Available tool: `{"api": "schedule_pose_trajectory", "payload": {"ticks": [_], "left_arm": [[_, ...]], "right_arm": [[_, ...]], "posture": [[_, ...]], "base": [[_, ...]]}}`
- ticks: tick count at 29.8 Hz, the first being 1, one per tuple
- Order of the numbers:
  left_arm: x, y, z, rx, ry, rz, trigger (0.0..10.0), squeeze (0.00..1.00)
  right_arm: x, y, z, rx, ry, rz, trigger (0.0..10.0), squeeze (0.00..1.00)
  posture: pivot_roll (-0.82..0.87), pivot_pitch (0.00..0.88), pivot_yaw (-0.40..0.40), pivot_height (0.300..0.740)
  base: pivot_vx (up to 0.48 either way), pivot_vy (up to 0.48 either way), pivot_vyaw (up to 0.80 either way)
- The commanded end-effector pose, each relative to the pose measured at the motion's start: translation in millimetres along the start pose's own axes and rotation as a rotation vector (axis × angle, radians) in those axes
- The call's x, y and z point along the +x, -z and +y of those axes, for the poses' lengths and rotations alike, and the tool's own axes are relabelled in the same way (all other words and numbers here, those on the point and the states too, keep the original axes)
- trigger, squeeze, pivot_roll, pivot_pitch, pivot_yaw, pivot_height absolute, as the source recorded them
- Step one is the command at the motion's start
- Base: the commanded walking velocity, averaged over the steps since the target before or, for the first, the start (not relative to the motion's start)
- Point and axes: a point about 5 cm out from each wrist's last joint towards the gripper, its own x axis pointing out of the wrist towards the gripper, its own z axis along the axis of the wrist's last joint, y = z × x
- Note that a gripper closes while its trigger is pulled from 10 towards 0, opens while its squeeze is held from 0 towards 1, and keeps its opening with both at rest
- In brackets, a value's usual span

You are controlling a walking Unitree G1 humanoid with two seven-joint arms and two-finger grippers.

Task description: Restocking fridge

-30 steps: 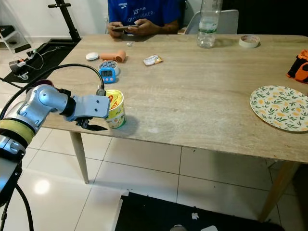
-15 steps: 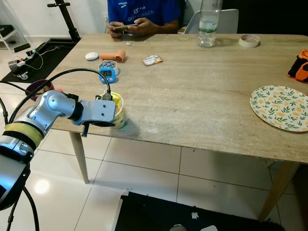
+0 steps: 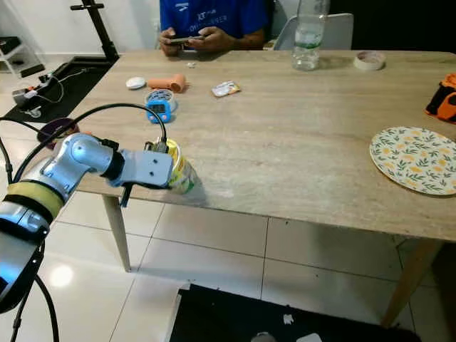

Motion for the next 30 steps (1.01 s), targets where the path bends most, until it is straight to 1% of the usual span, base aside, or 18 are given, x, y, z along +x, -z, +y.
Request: {"api": "schedule_pose_trajectory", "payload": {"ticks": [1,4,5,6,7,8,9,10,15,16,19,20,21,22,24,26,28,30], "left_arm": [[-10.7,1,-4.1,-0.012,0.033,-0.012,0.0,0.0],[-15.0,-14,-12.8,-0.004,0.085,-0.102,0.0,0.0],[-16.5,-19,-19.7,0.001,0.109,-0.123,4.7,0.0],[-16.5,-19,-19.7,0.001,0.109,-0.123,4.7,0.0],[-17.2,-22,-26.8,0.007,0.135,-0.129,7.0,0.0],[-17.2,-22,-26.8,0.007,0.135,-0.129,7.0,0.0],[-16.1,-26,-40.8,0.016,0.172,-0.13,10.0,0.0],[-16.1,-26,-40.8,0.016,0.172,-0.13,10.0,0.0],[-5.8,-31,-64.9,0.007,0.24,-0.13,10.0,0.0],[-5.8,-31,-64.9,0.007,0.24,-0.13,10.0,0.0],[14.8,-23,-87.6,-0.055,0.273,-0.1,10.0,0.0],[14.8,-23,-87.6,-0.055,0.273,-0.1,10.0,0.0],[25.5,-18,-97.0,-0.086,0.281,-0.083,10.0,0.0],[25.5,-18,-97.0,-0.086,0.281,-0.083,10.0,0.0],[49.5,-5,-118.5,-0.166,0.296,-0.063,10.0,0.0],[80.1,18,-149.4,-0.26,0.291,0.014,10.0,0.0],[84.7,23,-154.1,-0.27,0.279,0.037,10.0,0.0],[96.0,36,-163.8,-0.353,0.225,0.091,10.0,0.0]], "right_arm": [[-1.2,7,10.2,-0.002,-0.028,0.028,10.0,0.0],[-0.7,4,9.2,-0.002,-0.027,0.022,10.0,0.0],[-0.4,2,8.7,-0.002,-0.026,0.019,10.0,0.0],[-0.4,2,8.7,-0.002,-0.026,0.019,10.0,0.0],[-0.2,0,8.3,-0.003,-0.026,0.015,10.0,0.0],[-0.2,0,8.3,-0.003,-0.026,0.015,10.0,0.0],[0.2,-3,8.0,-0.009,-0.028,0.01,10.0,0.0],[0.2,-3,8.0,-0.009,-0.028,0.01,10.0,0.0],[0.6,-7,8.2,-0.016,-0.031,0.003,10.0,0.0],[0.6,-7,8.2,-0.016,-0.031,0.003,10.0,0.0],[0.8,-8,8.9,-0.018,-0.034,0.0,10.0,0.0],[0.8,-8,8.9,-0.018,-0.034,0.0,10.0,0.0],[0.8,-9,9.1,-0.018,-0.034,0.0,10.0,0.0],[0.8,-9,9.1,-0.018,-0.034,0.0,10.0,0.0],[0.7,-9,9.9,-0.019,-0.037,0.0,10.0,0.0],[0.7,-8,9.8,-0.018,-0.037,0.001,10.0,0.0],[0.6,-7,9.6,-0.017,-0.036,0.002,10.0,0.0],[0.6,-7,8.9,-0.017,-0.035,0.003,10.0,0.0]], "posture": [[-0.04,0.091,0.11,0.74],[-0.04,0.073,0.108,0.74],[-0.04,0.068,0.107,0.74],[-0.04,0.068,0.107,0.74],[-0.03,0.061,0.102,0.74],[-0.03,0.061,0.102,0.74],[-0.01,0.053,0.096,0.74],[-0.01,0.053,0.096,0.74],[0.0,0.049,0.092,0.74],[0.0,0.049,0.092,0.74],[0.01,0.047,0.09,0.74],[0.01,0.047,0.09,0.74],[0.01,0.046,0.09,0.74],[0.01,0.046,0.09,0.74],[0.01,0.046,0.09,0.74],[0.01,0.05,0.089,0.74],[0.01,0.05,0.089,0.74],[0.0,0.049,0.084,0.74]], "base": [[0.0,0.0,0.0],[0.0,0.0,0.0],[0.0,0.0,0.0],[0.0,0.0,0.0],[0.0,0.0,0.0],[0.0,0.0,0.0],[0.0,0.0,0.0],[0.0,0.0,0.0],[0.0,0.0,0.0],[0.0,0.0,0.0],[0.0,0.0,0.0],[0.0,0.0,0.0],[0.0,0.0,0.0],[0.0,0.0,0.0],[0.0,0.0,0.0],[0.0,0.0,0.0],[0.0,0.0,0.0],[0.0,0.0,0.0]]}}
